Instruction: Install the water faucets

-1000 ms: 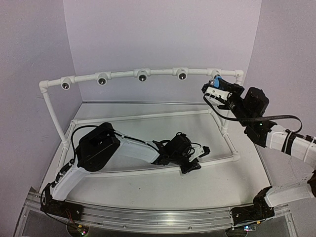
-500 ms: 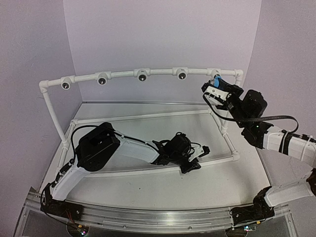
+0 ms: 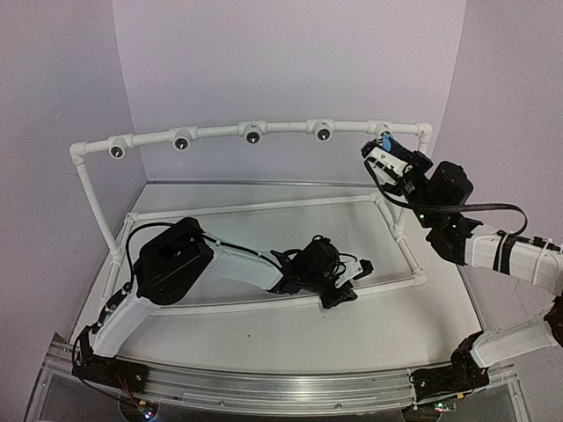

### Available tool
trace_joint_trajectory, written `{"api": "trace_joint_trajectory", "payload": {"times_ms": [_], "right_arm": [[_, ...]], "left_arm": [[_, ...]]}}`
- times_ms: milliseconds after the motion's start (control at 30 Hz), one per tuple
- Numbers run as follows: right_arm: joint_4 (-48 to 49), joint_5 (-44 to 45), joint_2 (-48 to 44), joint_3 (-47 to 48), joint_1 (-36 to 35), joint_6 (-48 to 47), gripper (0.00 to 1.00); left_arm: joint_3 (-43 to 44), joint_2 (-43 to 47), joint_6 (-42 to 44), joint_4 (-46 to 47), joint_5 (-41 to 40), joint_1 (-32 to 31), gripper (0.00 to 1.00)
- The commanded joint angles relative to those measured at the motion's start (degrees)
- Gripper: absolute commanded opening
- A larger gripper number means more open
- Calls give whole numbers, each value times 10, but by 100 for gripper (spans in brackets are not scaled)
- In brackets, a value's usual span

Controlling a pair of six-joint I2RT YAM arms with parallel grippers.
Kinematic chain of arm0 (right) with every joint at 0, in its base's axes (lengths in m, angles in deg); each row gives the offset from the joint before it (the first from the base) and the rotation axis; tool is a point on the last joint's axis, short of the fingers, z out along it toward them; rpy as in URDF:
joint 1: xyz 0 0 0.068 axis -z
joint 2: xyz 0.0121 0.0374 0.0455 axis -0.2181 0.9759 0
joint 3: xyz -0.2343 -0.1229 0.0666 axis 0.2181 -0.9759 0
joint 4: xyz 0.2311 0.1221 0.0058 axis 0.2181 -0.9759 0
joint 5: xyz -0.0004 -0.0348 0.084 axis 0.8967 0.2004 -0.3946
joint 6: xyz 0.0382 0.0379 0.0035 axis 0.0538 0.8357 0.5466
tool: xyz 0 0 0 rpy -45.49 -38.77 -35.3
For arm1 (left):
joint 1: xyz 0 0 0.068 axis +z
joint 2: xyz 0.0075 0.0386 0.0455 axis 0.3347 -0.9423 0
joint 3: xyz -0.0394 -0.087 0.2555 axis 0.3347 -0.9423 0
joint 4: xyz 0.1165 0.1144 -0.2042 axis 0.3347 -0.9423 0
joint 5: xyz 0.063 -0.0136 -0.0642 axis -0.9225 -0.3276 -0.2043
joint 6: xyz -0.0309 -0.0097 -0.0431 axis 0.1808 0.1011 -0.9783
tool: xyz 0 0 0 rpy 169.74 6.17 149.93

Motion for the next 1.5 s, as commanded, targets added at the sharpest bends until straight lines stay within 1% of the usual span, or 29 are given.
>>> {"api": "trace_joint_trajectory", "payload": {"times_ms": [0, 367, 733, 933, 1467], "right_arm": [[16, 82, 21, -1, 14, 56, 0], [46, 124, 39, -1, 0, 116, 0], [63, 166, 68, 18, -1, 200, 0], [53, 169, 71, 32, -1, 245, 0], [41, 182, 84, 46, 0, 328, 0]], "left_arm": [[-37, -8, 20, -60, 53, -22, 0], [-40, -6, 23, -57, 51, -27, 0], [-46, -6, 28, -54, 43, -30, 0], [-49, -5, 29, -54, 45, -33, 0], [-59, -1, 42, -54, 40, -43, 0]]}}
